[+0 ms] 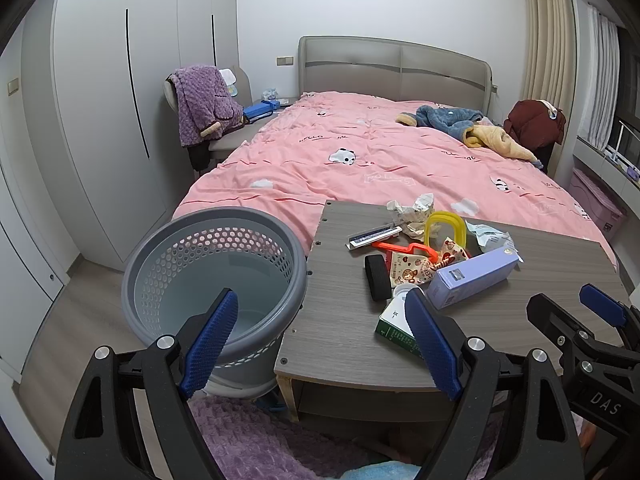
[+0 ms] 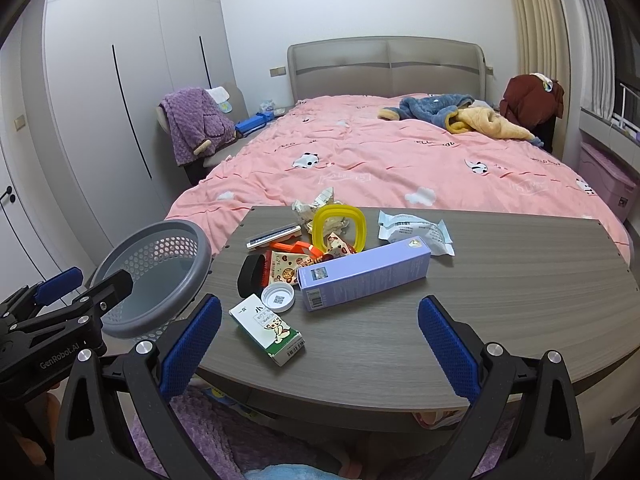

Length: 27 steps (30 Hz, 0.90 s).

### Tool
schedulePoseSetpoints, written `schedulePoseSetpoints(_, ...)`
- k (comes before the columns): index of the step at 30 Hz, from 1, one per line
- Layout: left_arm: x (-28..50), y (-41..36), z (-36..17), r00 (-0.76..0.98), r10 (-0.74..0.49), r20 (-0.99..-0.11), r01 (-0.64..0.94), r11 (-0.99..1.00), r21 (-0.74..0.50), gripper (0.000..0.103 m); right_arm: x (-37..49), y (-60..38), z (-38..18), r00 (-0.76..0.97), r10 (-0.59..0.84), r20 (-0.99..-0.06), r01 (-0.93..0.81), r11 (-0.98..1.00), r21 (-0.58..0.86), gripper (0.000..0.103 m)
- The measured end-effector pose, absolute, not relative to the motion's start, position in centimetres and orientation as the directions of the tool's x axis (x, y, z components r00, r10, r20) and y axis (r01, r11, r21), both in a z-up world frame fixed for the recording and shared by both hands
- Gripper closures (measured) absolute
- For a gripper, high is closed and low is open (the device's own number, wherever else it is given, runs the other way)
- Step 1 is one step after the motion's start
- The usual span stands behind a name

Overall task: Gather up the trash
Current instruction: 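Move both tools toward the cluttered table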

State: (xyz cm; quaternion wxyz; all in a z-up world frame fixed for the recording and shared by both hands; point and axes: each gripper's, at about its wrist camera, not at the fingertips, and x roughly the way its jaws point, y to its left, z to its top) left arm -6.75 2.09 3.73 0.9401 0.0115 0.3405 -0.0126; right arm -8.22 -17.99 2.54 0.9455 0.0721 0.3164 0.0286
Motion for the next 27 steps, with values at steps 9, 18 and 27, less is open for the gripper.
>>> schedulePoseSetpoints(9,-6.7,2.0,3.7,0.763,-0.016,-0.646,0.035,0.999,0.018,0.021,-8.3,-18.0,2.5,0.796,0.104,-0.596,-0.009,0.987,0.160,0.006)
schedulePoseSetpoints(18,-5.9,1.1,2.4,0.731,-0.015,-0.682,0.043,0.999,0.025,0.021,-8.0,-19.2,1.7,0.782,0.103,-0.615,0.006,0.985,0.172,0.006)
schedulePoseSetpoints(27,-3.9,-2.5,-1.0,0.652,-0.050,-0.756,0.102,0.995,0.022,0.021,-7.7,-23.0,-0.2,0.761,0.064,-0.645,0.076,0.979,0.187,0.006)
